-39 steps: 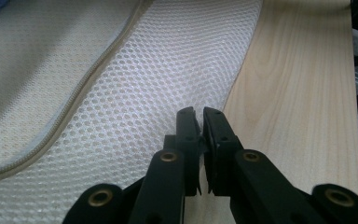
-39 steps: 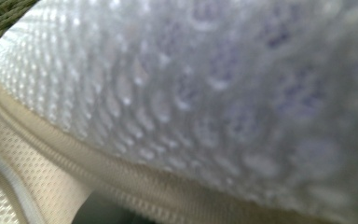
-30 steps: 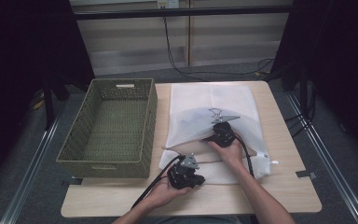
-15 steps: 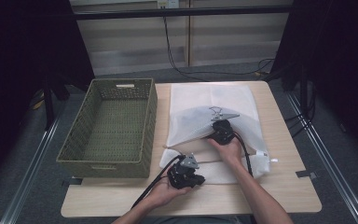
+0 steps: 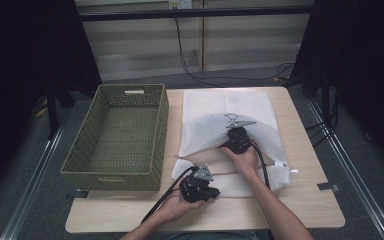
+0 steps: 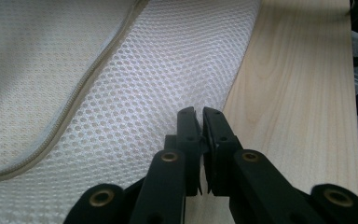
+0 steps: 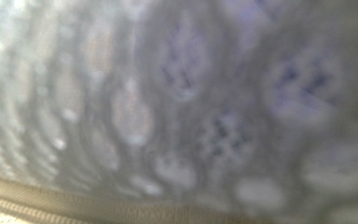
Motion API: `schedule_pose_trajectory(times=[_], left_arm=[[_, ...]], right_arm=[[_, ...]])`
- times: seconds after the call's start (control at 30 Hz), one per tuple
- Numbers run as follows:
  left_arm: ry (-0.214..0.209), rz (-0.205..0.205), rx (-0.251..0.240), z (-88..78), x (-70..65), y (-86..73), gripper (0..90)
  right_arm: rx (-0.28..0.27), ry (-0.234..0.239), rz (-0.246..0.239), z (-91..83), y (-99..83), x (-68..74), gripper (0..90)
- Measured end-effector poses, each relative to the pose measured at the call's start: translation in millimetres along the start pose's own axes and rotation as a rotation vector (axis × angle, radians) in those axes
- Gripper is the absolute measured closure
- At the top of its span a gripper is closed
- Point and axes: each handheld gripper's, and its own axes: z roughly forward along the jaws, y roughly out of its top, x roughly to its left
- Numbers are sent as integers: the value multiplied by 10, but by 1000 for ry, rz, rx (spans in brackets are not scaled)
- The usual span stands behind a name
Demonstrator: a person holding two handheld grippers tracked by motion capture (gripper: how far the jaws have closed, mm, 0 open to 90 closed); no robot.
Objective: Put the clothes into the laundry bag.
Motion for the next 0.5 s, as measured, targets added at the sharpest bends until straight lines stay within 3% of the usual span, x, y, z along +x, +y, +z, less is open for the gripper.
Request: schedule_pose_trajectory(times=[0.3,0.5], left_arm=[[-6,6,-4,3,12,-3,860],[-8,3,-6,5,15,-4,860]], right_arm=[[49,62,-9,-76,-33,31,766],[37,85,-5,-150,-58,43,750]])
